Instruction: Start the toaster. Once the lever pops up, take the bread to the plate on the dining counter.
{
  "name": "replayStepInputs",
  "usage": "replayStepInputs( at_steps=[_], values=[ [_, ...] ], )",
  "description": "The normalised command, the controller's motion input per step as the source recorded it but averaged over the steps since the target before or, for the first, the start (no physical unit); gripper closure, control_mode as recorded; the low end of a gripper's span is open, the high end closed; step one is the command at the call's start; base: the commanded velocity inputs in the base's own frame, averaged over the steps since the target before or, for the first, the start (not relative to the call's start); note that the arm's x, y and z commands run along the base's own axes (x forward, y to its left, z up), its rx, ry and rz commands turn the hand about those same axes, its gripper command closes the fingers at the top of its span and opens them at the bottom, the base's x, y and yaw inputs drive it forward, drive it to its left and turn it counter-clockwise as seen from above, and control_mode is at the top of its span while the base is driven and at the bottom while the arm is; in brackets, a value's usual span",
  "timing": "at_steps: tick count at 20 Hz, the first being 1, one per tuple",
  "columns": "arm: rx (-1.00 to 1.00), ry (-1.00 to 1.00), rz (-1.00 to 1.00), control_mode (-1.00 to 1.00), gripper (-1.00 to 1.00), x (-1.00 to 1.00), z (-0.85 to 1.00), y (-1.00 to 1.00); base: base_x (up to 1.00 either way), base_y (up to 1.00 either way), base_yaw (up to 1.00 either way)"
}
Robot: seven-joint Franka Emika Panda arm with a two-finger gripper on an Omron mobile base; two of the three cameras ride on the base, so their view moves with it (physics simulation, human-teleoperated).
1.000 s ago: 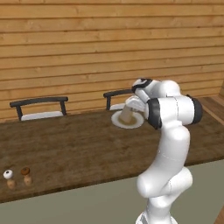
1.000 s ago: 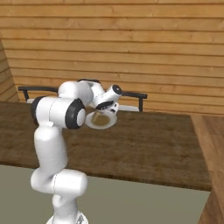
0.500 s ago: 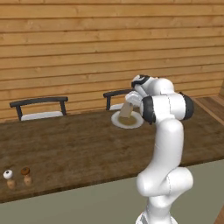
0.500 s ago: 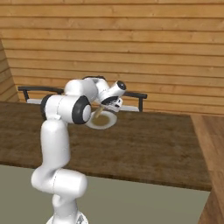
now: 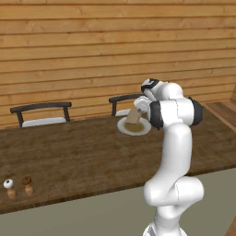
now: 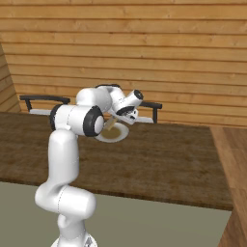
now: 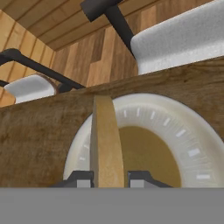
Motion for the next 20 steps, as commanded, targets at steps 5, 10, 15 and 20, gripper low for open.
replayStepInputs(
  at_steps=[5,10,15,20],
  values=[
    [0.00,0.00,-0.04,-1.00,1.00,-0.02,-0.23,0.22,0.00,0.00,0.00],
    [0.00,-0.01,-0.05,-1.00,1.00,-0.13,-0.24,0.13,0.00,0.00,0.00],
    [0.00,-0.05,-0.02,-1.00,1.00,-0.27,-0.15,0.05,0.00,0.00,0.00],
    [0.00,-0.13,-0.02,-1.00,1.00,-0.42,0.00,0.07,0.00,0.00,0.00]
  ],
)
